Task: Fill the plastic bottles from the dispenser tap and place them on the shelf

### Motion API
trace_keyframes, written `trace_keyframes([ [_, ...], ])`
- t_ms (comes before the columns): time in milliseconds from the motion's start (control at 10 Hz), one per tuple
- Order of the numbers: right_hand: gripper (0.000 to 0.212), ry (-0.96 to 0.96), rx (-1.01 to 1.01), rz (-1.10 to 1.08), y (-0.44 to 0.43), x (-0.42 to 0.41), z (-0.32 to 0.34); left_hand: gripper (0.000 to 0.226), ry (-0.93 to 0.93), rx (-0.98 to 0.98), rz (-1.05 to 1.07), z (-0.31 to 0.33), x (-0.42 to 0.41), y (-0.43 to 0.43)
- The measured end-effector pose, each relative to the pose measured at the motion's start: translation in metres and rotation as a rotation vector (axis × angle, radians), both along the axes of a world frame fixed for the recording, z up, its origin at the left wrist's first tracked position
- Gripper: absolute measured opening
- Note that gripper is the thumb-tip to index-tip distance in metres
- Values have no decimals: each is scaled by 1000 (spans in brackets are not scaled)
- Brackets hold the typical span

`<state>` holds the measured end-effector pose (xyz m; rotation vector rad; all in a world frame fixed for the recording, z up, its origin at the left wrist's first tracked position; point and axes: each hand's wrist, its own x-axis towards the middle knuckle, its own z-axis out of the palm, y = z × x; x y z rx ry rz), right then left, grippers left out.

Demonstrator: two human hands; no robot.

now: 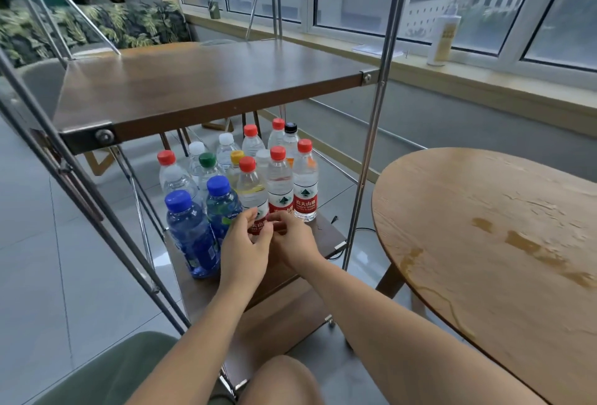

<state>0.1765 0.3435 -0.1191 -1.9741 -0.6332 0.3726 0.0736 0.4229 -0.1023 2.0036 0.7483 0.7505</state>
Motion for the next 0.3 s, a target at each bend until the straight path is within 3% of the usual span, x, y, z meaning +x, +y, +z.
trace_keyframes([
  [300,24,-50,-23,82,-29,-12,19,39,12,-29,-51,10,5,-8],
])
